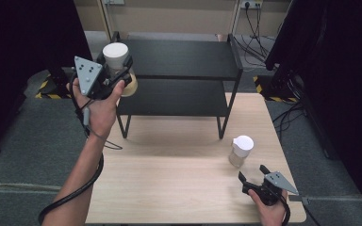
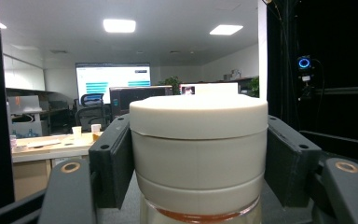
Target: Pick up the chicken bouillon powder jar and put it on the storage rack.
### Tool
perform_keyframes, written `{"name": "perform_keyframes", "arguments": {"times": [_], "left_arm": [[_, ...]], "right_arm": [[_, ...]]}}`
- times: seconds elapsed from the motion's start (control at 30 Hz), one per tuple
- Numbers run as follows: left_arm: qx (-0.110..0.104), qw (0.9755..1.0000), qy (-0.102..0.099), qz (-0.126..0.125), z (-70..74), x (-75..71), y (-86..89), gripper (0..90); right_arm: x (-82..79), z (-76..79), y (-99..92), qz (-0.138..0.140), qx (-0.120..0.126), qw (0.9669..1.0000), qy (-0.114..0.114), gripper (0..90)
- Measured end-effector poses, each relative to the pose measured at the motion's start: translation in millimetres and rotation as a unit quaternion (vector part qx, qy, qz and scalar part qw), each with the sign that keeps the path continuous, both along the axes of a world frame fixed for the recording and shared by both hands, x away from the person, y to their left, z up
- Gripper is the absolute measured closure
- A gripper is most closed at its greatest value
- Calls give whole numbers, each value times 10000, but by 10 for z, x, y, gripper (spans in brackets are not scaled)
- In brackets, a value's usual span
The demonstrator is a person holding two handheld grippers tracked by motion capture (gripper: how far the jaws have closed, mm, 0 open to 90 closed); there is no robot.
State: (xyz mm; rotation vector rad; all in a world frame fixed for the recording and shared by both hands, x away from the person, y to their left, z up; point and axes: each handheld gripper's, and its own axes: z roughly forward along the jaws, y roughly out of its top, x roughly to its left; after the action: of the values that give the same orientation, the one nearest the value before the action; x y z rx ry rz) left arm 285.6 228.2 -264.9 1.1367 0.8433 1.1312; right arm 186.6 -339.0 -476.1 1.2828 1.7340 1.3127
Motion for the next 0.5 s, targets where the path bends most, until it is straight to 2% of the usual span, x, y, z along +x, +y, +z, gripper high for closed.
{"name": "perform_keyframes", "arguments": {"times": [0.23,0.5], "left_arm": [[-27,10000,16,82,160,103,-16,336],[-78,9998,54,172,255,196,7,336]], "right_arm": [[4,4,1,2,-10,10000,9,60],[5,-1,-4,16,-18,10000,-8,60]]}}
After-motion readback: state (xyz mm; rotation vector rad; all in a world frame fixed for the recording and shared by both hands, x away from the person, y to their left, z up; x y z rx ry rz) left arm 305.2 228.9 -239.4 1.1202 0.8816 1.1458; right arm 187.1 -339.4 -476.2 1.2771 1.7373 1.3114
